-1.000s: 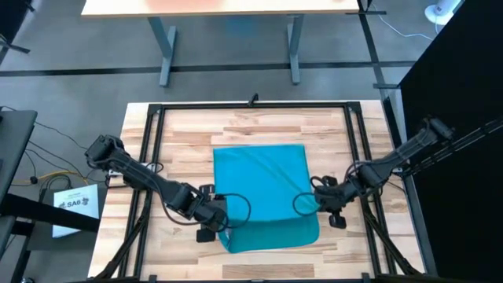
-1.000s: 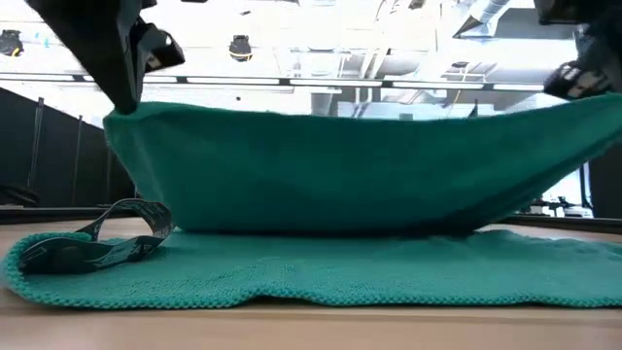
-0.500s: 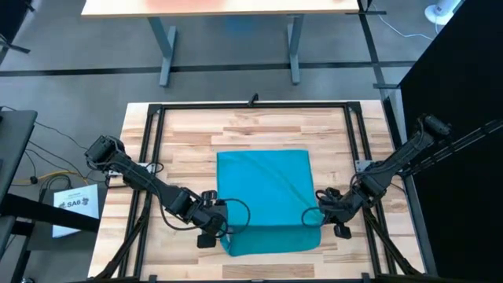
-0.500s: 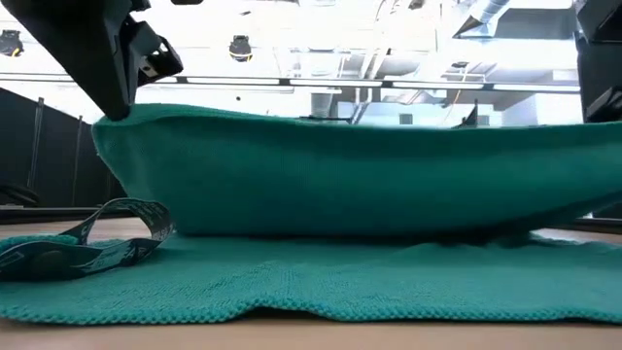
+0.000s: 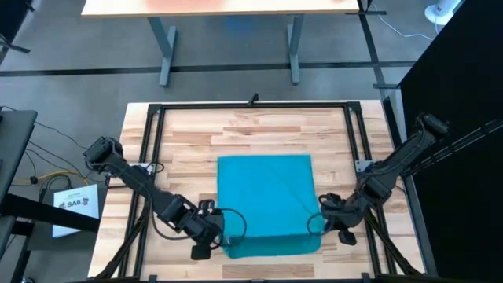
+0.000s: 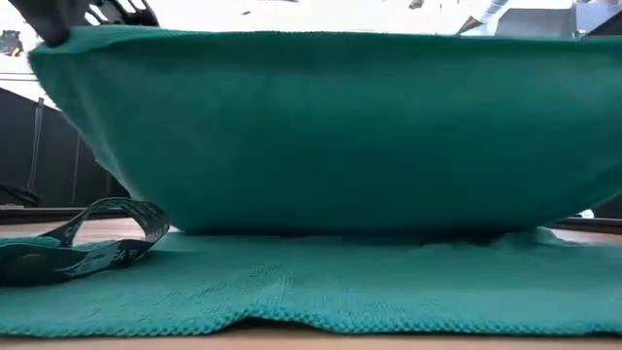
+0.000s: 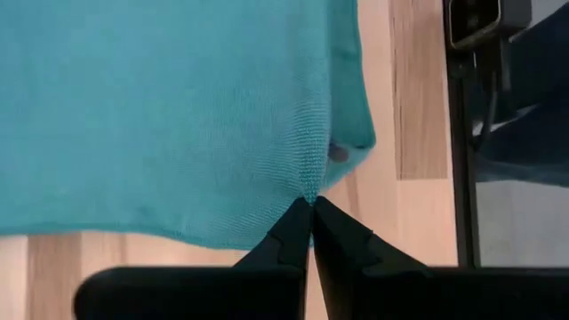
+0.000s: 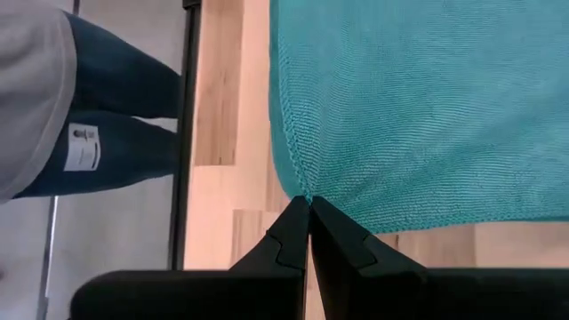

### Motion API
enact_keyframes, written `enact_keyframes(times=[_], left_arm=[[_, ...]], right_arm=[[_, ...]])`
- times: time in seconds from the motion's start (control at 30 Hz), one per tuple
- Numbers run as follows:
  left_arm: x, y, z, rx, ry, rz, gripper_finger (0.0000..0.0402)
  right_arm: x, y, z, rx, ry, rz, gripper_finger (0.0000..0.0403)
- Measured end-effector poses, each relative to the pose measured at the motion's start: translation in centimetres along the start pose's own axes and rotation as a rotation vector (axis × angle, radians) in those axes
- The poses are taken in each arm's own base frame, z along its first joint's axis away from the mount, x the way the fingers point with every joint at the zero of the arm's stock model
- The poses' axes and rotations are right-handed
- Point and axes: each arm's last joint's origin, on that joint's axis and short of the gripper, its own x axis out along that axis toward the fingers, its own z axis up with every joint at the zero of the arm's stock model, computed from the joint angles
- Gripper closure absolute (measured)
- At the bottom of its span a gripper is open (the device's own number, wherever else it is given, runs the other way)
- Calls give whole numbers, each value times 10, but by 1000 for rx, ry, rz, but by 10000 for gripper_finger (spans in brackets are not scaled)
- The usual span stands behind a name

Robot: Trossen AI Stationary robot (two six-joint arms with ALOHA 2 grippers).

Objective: Roll towel
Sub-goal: Roll the blue towel

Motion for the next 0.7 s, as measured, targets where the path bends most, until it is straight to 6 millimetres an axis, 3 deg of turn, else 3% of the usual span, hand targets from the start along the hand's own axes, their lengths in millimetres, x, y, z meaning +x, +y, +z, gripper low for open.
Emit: enact_keyframes(times=[0.27,0.53,0.7], left_arm=[[6,-13,-6,2,-8,-26,402],[41,-26,-13,72,89,-87,402],[46,-30,-12,101,73,-112,402]], right_arm=[[17,11,-9,-16,42,10,403],[42,20,-15,-11,75,20,403],[46,24,-20,-12,96,22,403]])
